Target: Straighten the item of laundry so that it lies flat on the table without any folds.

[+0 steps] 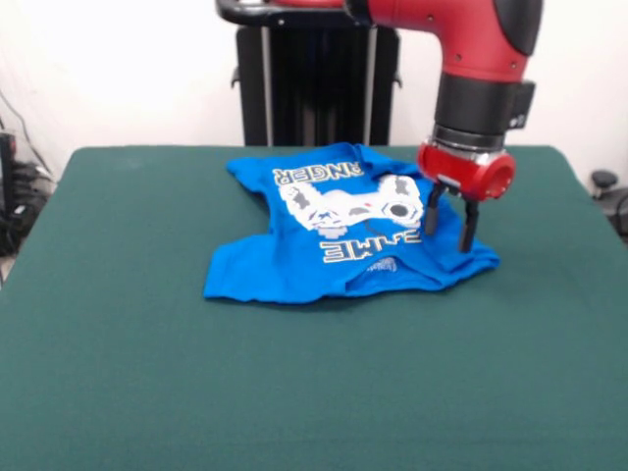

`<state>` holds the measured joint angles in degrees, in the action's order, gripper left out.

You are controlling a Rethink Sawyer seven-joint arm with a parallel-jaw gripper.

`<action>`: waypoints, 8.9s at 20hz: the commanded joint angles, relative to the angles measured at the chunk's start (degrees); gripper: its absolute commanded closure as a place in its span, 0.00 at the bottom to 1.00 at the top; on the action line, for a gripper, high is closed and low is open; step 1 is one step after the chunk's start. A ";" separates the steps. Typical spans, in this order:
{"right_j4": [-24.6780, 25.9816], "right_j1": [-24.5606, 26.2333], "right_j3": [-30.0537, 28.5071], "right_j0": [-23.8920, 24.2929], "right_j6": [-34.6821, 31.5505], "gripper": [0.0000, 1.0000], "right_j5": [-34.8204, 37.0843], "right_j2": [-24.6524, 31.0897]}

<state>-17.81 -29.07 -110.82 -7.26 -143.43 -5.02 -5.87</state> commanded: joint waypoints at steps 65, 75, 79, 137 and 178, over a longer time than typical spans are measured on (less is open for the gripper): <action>-7.33 9.29 2.71 -5.86 -8.51 1.00 3.86 -1.84; -12.38 5.45 3.83 -13.89 -12.24 1.00 17.76 -9.49; -13.50 5.27 4.73 -15.80 -13.56 1.00 20.58 -10.94; -20.83 12.72 25.30 -31.00 -45.01 1.00 52.38 -24.84; -14.86 15.11 15.33 -24.77 -31.92 0.00 23.79 -22.06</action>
<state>-36.32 -13.34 -86.76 -35.26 -174.18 24.67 -34.58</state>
